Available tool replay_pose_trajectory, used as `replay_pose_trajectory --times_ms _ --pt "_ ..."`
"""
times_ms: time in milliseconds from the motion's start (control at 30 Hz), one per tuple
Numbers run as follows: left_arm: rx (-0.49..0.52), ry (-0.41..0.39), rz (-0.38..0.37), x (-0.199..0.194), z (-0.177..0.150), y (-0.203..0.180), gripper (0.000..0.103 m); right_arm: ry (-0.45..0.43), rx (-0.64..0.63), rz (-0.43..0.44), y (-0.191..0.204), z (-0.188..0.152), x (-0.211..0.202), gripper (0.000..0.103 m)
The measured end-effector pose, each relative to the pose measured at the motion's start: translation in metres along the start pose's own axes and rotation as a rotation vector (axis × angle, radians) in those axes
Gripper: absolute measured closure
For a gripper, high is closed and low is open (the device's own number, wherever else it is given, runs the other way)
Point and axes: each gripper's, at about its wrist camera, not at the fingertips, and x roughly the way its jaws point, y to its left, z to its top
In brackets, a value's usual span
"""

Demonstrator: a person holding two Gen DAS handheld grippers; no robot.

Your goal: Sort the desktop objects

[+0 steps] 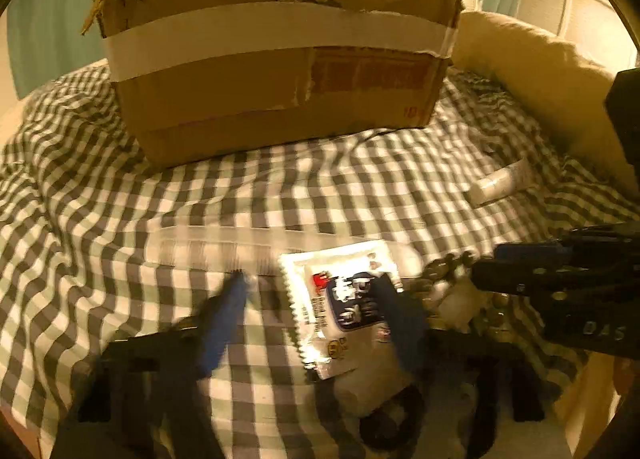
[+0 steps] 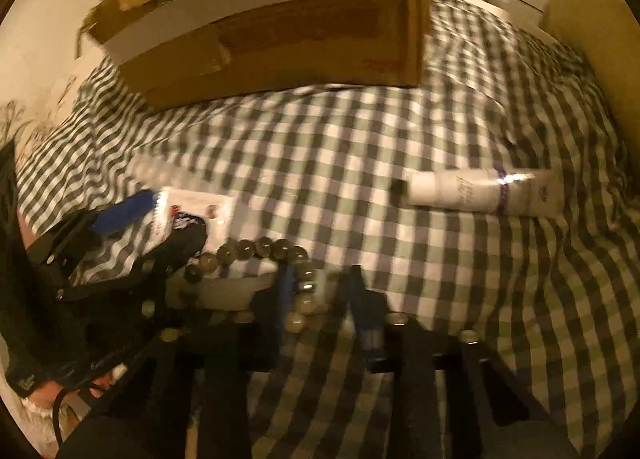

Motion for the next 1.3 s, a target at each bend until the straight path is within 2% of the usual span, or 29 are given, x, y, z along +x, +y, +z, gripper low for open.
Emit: replay_pose_trajectory --times_ms 33,67,133,233,567,700,767,833,867,967,1000,1100,1167,1267,1300 --pt "-0.004 0.002 -0.023 -0.001 0.0 0.0 0.073 -0.005 -0.015 -0.003 0.003 0.0 -0.002 0.091" --pt "-0.008 0.001 -0.034 -0.002 0.0 0.0 0.075 -0.017 -0.034 -0.021 0.006 0.0 -0.006 0.091" --pt "-0.004 -0.007 -0.038 -0.005 0.001 -0.001 0.089 -0.041 -0.058 -0.04 0.009 -0.001 -0.012 0.091" --pt "-0.026 -0.002 -0.076 -0.008 0.0 0.002 0.093 -0.061 -0.063 -0.045 0.008 0.001 -0.019 0.092" --pt "-0.027 -0.002 -0.124 -0.018 -0.002 0.0 0.093 -0.154 -0.019 -0.075 -0.005 0.013 -0.049 0.091" --pt "-0.016 0.0 -0.157 -0.018 -0.001 -0.006 0.091 -0.162 0.015 -0.073 -0.012 0.016 -0.053 0.091" --pt "-0.009 0.001 -0.176 -0.018 -0.001 -0.009 0.077 -0.167 0.026 -0.076 -0.015 0.016 -0.054 0.091" --pt "-0.021 0.023 -0.233 -0.016 -0.001 -0.011 0.048 -0.165 0.034 -0.074 -0.016 0.016 -0.055 0.091" --pt "-0.028 0.026 -0.26 -0.017 -0.002 -0.012 0.047 -0.165 0.036 -0.073 -0.016 0.017 -0.055 0.091" --pt "0.001 0.004 -0.265 -0.02 -0.003 -0.019 0.052 -0.167 0.038 -0.069 -0.018 0.016 -0.057 0.091" --pt "0.006 -0.002 -0.267 -0.02 -0.002 -0.02 0.064 -0.164 0.039 -0.066 -0.018 0.016 -0.057 0.091" --pt "-0.022 0.004 -0.273 -0.019 -0.001 -0.013 0.082 -0.162 0.047 -0.07 -0.019 0.016 -0.057 0.091" --pt "-0.053 0.017 -0.285 -0.016 -0.001 -0.008 0.083 -0.165 0.055 -0.074 -0.019 0.016 -0.057 0.091" --pt "-0.046 0.019 -0.312 -0.021 -0.001 -0.007 0.083 -0.171 0.064 -0.082 -0.021 0.017 -0.058 0.091" --pt "-0.038 0.02 -0.346 -0.024 -0.001 -0.009 0.083 -0.172 0.066 -0.082 -0.021 0.017 -0.059 0.091"
